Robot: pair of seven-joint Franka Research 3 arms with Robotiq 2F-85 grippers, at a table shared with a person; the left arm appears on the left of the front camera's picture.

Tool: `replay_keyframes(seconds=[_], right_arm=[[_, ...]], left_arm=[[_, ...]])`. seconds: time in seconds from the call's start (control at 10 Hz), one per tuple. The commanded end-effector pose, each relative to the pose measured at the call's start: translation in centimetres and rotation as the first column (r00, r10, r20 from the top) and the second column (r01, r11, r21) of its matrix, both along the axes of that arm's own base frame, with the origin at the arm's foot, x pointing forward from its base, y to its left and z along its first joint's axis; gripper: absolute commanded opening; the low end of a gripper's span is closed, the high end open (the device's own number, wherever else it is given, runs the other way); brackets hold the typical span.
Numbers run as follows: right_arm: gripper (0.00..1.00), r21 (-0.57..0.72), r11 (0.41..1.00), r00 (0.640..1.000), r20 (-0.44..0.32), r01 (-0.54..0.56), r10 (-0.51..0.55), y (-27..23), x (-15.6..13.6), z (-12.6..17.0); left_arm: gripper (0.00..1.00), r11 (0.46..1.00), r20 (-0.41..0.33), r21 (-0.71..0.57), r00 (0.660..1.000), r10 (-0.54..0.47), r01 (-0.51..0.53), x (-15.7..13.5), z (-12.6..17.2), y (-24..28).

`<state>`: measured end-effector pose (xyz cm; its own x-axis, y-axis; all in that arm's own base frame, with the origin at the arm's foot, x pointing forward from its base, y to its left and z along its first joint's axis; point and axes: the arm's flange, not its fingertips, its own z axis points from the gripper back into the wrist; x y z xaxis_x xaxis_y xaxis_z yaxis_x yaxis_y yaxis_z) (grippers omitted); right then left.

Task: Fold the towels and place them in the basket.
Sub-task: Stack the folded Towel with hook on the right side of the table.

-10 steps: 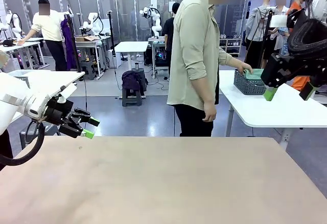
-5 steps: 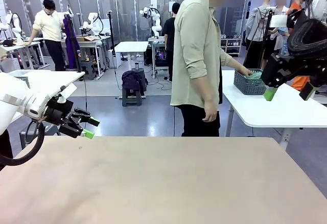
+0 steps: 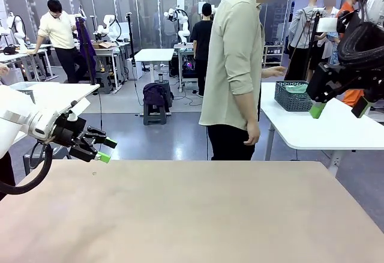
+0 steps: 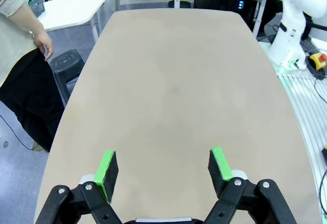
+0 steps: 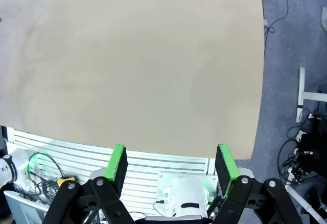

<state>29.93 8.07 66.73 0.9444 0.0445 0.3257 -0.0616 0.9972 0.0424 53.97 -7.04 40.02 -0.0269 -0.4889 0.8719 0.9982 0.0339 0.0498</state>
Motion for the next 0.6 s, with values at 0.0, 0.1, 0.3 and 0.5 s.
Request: replay_keyframes(seconds=[0.0, 0.1, 0.3, 0.5], right_arm=[[0.86, 0.001, 1.000, 1.000, -0.003, 0.000, 0.000, 0.00, 0.12, -0.07], [0.86, 0.001, 1.000, 1.000, -0.003, 0.000, 0.000, 0.00, 0.12, -0.07], [0.86, 0.001, 1.000, 1.000, -0.003, 0.000, 0.000, 0.00, 0.12, -0.07], [0.86, 0.001, 1.000, 1.000, -0.003, 0.000, 0.000, 0.00, 0.12, -0.07]], left_arm=[[0.90, 1.000, -0.009, -0.010, 1.000, 0.000, 0.000, -0.07, 0.23, 0.01], [0.90, 1.000, -0.009, -0.010, 1.000, 0.000, 0.000, -0.07, 0.23, 0.01], [0.90, 1.000, -0.009, -0.010, 1.000, 0.000, 0.000, -0.07, 0.23, 0.01], [0.90, 1.000, -0.009, -0.010, 1.000, 0.000, 0.000, -0.07, 0.23, 0.01]])
